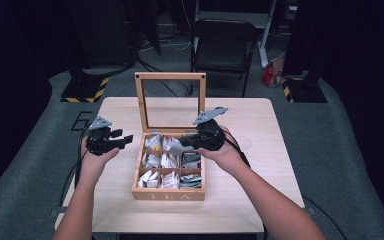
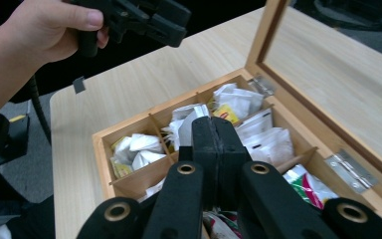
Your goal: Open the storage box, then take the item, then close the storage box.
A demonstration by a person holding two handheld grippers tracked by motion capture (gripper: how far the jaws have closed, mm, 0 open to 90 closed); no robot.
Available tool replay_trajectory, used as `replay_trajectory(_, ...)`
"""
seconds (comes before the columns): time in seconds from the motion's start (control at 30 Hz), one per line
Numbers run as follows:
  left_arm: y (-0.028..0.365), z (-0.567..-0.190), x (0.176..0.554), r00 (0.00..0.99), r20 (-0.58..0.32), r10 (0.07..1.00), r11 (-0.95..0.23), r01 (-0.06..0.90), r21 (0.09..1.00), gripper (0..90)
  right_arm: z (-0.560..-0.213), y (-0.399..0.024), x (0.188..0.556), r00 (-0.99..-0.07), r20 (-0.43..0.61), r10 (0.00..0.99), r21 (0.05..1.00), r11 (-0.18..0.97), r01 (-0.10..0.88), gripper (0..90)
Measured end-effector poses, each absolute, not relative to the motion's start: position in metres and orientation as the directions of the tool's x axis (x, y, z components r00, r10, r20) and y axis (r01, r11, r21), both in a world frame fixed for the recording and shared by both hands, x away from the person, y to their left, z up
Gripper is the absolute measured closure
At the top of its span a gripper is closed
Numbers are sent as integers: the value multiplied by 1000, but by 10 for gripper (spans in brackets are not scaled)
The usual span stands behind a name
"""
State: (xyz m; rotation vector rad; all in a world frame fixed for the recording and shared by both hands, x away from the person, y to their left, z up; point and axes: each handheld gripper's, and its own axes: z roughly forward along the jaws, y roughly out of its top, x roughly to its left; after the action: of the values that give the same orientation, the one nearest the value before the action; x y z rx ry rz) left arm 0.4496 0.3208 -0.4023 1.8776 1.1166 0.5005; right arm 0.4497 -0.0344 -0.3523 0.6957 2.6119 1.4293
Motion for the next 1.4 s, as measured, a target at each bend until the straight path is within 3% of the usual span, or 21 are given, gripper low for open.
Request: replay_trajectory(1.4, 332, -396, 436, 492, -79, 867, -204, 494, 845, 448, -320, -122, 459, -794, 82, 602, 832, 397, 387, 900)
